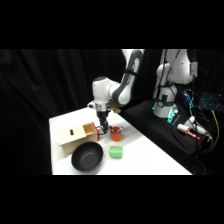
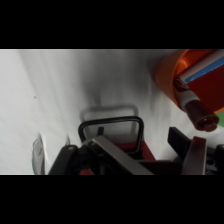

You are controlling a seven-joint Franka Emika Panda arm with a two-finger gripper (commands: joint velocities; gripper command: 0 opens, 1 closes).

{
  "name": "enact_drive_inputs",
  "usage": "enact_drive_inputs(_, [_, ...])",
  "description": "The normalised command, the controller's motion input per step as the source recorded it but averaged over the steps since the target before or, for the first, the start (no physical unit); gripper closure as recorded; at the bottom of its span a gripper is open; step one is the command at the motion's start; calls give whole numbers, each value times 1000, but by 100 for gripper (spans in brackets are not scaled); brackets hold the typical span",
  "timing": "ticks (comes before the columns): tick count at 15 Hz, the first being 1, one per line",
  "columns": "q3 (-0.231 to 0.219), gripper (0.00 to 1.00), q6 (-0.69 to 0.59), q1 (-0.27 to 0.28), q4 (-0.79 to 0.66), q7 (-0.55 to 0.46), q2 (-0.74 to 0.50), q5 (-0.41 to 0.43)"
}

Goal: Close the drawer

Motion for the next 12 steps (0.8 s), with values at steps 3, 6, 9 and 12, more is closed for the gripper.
enact_drive_inputs(3, [102,0,62,-118,322,-156,264,67])
enact_drive_inputs(6, [86,0,39,-110,317,-144,245,39])
enact_drive_inputs(9, [45,0,-91,-72,330,-123,201,-29])
enact_drive_inputs(12, [-5,0,-261,2,323,-102,72,-111])
